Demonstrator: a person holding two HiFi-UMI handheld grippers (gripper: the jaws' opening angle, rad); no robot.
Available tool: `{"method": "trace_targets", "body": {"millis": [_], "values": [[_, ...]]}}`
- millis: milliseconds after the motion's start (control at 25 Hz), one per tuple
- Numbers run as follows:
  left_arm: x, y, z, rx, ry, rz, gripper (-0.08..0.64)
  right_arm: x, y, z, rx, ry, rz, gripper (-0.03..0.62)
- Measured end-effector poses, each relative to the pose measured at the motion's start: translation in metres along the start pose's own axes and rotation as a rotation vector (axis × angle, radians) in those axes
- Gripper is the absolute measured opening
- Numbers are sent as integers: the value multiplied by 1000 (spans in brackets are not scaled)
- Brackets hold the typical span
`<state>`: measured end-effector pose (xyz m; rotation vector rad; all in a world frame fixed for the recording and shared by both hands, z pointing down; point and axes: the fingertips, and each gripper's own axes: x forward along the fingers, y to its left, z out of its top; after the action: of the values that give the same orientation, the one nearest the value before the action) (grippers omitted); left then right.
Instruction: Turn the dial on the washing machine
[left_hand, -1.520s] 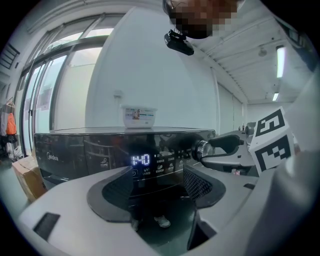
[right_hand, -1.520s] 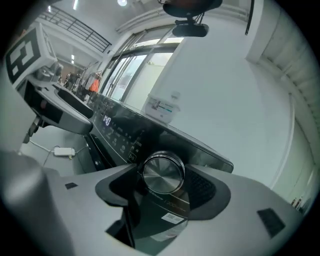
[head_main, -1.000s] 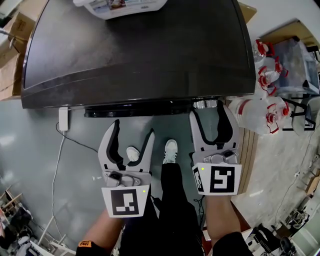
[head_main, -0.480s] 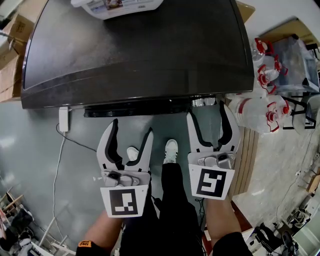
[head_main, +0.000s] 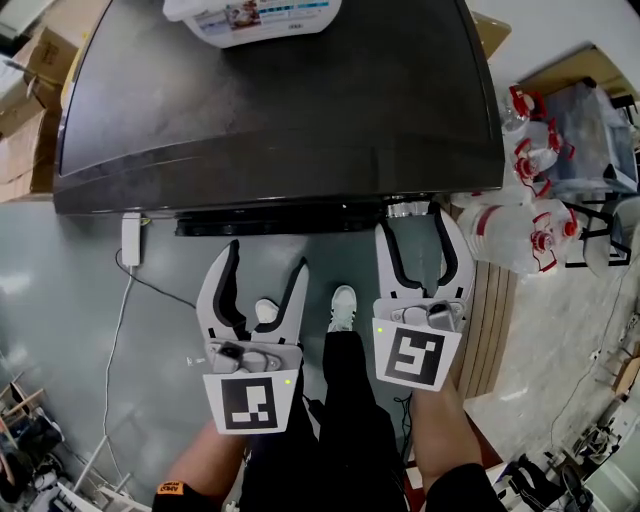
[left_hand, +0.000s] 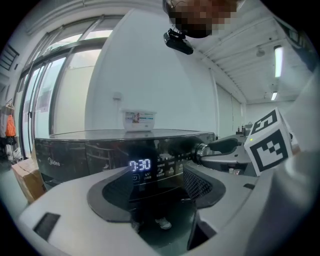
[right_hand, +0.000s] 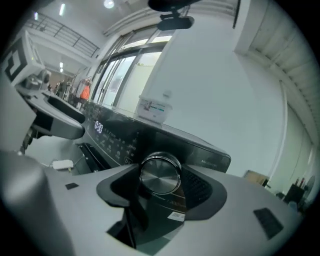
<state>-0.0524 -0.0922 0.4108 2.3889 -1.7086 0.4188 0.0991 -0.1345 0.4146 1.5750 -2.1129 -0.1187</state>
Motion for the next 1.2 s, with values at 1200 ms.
{"method": "trace_targets", "body": {"millis": [1200], "values": [[7,-8,-9,-5,22,7,302,0,-7,0,264,-59,56,275]]}}
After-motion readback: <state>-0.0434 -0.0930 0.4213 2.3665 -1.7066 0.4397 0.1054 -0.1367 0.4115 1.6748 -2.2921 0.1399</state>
